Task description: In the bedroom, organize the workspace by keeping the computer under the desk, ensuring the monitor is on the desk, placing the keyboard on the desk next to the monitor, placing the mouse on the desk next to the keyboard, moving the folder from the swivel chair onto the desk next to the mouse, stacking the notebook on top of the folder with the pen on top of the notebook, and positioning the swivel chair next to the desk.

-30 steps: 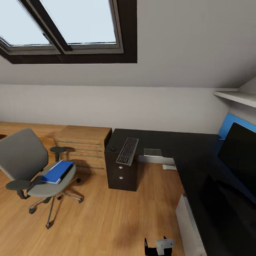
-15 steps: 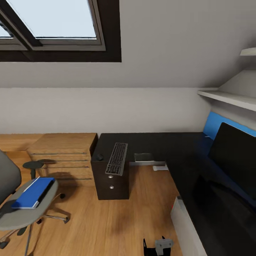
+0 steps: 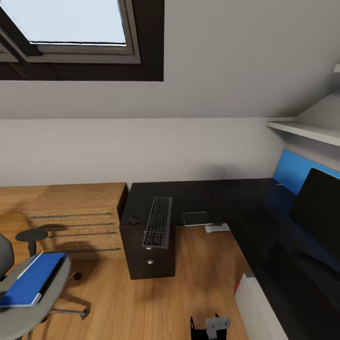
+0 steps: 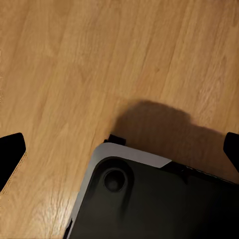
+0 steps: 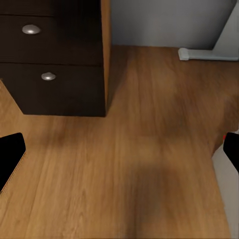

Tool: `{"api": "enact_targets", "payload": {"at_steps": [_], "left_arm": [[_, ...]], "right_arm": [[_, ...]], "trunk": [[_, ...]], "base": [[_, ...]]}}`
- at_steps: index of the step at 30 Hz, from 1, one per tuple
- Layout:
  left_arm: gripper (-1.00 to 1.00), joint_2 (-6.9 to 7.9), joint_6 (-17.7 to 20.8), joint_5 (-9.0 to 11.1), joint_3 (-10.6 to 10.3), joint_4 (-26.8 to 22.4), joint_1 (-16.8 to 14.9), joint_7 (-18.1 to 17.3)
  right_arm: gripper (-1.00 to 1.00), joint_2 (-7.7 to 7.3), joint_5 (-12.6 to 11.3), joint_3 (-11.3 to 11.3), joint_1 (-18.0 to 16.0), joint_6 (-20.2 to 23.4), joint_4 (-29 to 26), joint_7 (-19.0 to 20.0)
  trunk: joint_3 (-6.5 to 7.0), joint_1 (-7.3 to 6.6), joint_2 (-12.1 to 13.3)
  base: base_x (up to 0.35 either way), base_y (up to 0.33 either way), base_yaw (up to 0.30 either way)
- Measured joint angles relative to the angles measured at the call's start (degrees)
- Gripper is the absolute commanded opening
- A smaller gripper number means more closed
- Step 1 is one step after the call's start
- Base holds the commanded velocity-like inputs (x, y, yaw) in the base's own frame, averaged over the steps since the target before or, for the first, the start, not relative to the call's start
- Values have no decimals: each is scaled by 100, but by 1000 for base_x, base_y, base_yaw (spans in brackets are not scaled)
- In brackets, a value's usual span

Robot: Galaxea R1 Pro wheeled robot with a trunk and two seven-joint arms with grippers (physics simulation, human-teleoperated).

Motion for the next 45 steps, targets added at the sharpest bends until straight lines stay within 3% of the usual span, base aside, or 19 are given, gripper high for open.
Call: {"api": "enact_targets", "payload": {"at_steps": [25, 37, 43, 45], "left_arm": [[100, 8, -9, 0, -5, 0, 0, 4], [100, 0, -19, 0, 4, 0, 0, 5], [100, 0, -18, -1, -3, -41, 0, -4], [100, 5, -17, 7, 19, -408, -2, 3]], "right_arm": [[100, 0, -23, 8, 0, -2, 0, -5], [100, 0, -21, 8, 0, 15, 0, -4], [100, 0, -6, 22, 0, 4, -4, -2], [100, 1, 5, 41, -2, -11, -44, 0]], "trunk": [[-9, 1, 0], [-8, 4, 1], [-8, 3, 0], [-8, 3, 0]], "base": [[285, 226, -20], [-106, 315, 0], [-39, 77, 0], [-2, 5, 0]]}}
